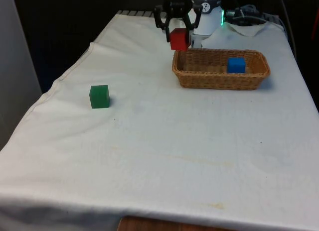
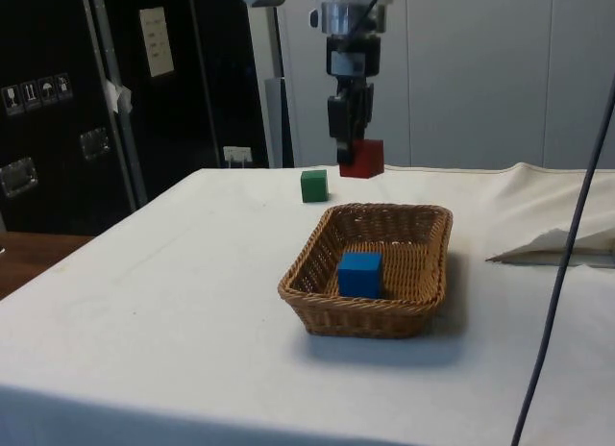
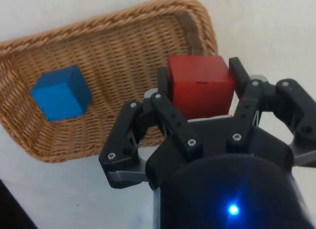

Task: Pick up exactly two blocks and place them into the basket.

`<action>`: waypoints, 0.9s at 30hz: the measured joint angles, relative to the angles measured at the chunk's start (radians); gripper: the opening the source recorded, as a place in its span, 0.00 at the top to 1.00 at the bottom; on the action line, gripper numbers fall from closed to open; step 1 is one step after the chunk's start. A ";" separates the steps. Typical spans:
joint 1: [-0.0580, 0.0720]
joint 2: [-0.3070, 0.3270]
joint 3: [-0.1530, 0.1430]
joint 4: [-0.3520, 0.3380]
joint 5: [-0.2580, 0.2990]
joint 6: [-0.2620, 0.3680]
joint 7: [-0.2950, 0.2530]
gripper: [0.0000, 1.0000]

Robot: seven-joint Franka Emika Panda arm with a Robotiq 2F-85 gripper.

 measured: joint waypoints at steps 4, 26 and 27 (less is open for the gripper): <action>0.001 0.000 0.018 -0.011 -0.015 0.013 0.026 0.91; 0.008 0.116 0.127 -0.064 -0.040 0.146 0.192 0.91; 0.009 0.127 0.129 -0.064 -0.039 0.153 0.201 0.91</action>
